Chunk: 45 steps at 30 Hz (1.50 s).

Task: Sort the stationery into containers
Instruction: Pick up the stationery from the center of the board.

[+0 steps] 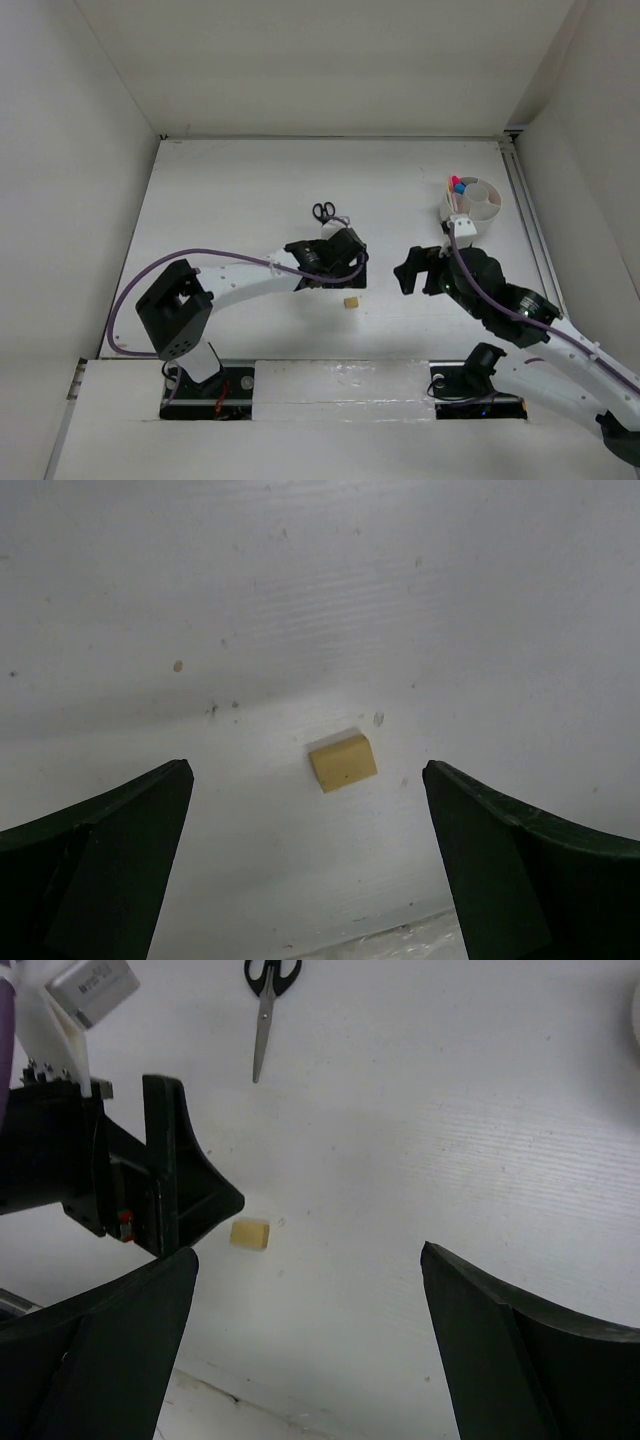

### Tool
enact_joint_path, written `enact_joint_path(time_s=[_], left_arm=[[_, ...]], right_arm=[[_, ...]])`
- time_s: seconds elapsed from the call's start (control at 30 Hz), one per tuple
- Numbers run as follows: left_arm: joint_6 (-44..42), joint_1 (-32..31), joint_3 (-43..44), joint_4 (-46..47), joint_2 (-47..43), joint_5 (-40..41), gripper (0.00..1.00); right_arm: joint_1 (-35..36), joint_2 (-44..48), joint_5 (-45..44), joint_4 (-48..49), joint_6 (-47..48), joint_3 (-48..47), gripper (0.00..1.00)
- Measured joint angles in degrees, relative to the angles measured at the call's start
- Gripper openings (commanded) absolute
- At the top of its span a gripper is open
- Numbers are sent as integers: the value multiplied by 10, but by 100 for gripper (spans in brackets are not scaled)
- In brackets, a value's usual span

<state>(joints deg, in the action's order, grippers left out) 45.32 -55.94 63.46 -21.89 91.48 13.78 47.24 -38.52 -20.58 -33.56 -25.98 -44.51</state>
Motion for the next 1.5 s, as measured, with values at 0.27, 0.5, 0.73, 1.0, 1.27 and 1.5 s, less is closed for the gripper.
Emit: enact_joint_path(time_s=[0.27,0.5,0.73,1.0,1.27,1.5], left_arm=[[-5,-10,-57,11,-4,-30,90],[19,-31,-45,14,40,-46,88],[88,-74,25,-16,115,-24,90],[169,-73,65,-77,144,16,79],[191,-73,109,-131,180,40,47],[196,-73,121,-138,190,37,24]], right_arm=[[12,57,-31,-24,-20,4,99],[13,57,-32,-24,-21,5,99],[16,55,-32,-24,-21,7,99],[16,78,-29,-24,-21,16,99],[16,92,-27,-20,-17,22,99],[16,107,-26,-20,-14,23,99]])
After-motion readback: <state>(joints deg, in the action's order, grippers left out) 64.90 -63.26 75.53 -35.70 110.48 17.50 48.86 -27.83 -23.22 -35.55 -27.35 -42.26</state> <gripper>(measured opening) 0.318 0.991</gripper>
